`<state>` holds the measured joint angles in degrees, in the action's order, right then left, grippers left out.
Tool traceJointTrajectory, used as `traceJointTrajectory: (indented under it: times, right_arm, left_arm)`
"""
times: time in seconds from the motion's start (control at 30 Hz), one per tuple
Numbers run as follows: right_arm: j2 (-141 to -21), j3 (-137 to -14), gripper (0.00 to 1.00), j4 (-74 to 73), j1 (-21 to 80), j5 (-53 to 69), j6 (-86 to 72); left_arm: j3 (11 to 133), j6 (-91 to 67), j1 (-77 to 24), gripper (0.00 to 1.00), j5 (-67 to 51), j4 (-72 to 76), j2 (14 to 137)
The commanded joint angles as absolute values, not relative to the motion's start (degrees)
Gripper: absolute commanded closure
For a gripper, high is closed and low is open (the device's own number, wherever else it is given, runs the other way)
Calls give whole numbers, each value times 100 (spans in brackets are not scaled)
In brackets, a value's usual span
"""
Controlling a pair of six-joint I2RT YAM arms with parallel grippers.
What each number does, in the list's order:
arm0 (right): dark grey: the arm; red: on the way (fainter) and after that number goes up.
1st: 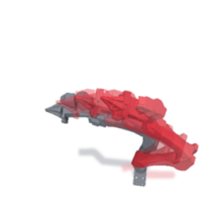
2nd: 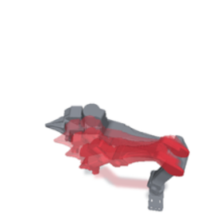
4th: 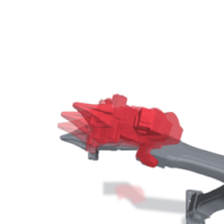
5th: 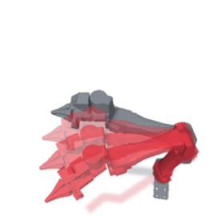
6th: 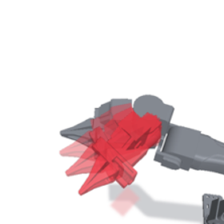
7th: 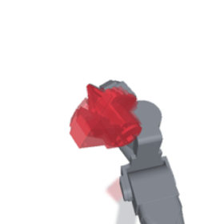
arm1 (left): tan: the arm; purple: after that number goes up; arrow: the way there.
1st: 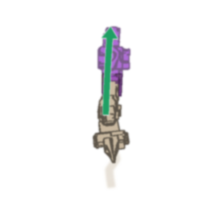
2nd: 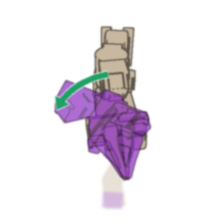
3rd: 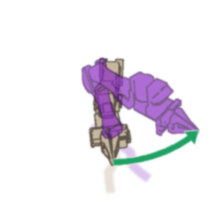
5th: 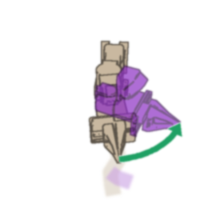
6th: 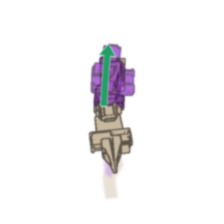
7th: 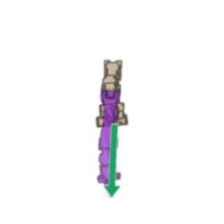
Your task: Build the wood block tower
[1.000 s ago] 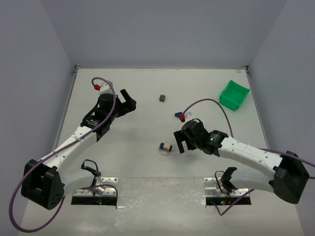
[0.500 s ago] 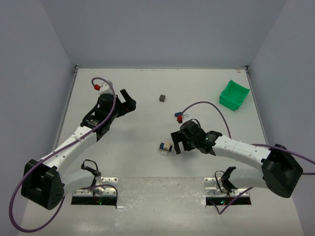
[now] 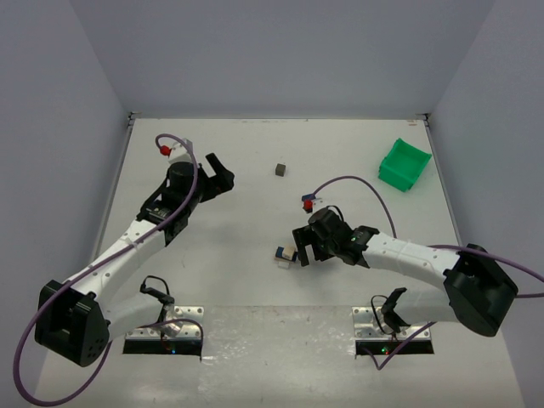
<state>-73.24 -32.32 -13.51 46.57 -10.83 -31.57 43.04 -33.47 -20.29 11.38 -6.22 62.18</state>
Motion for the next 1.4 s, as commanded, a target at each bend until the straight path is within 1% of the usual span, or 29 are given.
traceJointTrajectory:
  times: [0.0, 1.37]
  right_arm:
    - [-7385, -3300, 1, -1151, 4623, -1134, -3278]
    - [-7690, -3569, 1, -1125, 4605, -1274, -3366]
  left_arm:
    - [4245, -3349, -2013, 0, 1179, -406, 6037]
    - [4210, -3349, -2013, 0, 1134, -396, 5941]
